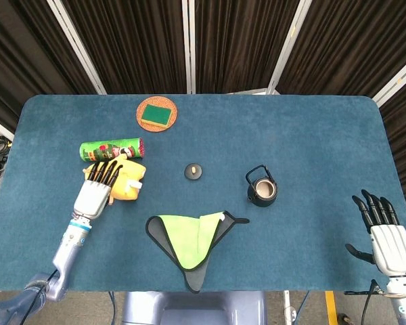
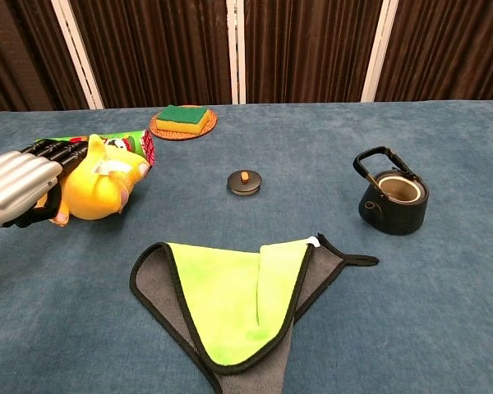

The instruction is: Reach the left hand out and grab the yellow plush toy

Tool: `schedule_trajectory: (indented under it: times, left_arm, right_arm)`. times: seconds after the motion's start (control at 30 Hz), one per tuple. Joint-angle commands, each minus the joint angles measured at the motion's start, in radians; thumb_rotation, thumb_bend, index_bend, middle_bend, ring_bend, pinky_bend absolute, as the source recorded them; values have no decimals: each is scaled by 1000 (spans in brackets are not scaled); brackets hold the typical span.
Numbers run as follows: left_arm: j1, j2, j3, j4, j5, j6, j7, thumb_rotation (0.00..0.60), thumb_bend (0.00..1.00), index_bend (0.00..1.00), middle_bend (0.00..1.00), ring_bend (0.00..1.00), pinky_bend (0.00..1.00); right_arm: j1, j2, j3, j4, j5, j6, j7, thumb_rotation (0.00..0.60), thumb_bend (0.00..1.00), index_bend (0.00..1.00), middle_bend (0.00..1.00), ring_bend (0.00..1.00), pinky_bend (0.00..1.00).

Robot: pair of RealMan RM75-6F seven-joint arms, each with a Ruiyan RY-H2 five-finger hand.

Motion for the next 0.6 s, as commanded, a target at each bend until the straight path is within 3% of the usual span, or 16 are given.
schedule_trajectory:
  times: [0.03,0.17,0.4,0.6]
  left_arm:
    - [3,1,-2,3,4,23,-28,600,1000,0,0,0,0]
    - [2,0,-3,-4,10,43,-57,600,1000,0,0,0,0]
    - [-26,-26,8,21,2,-44,-57,600,1000,0,0,0,0]
    - [-51,-57,19,16,27,-33,-32,600,1000,0,0,0,0]
  right_arm:
    - [0,0,0,0,0,1,0,600,53,0,0,0,9]
    - [0,0,0,0,1,0,0,600,53,0,0,0,9]
    - [0,2,-1,-2,5,-5,3,600,53,0,0,0,9]
    - [4,2,2,0,14,-14,5,600,53,0,0,0,9]
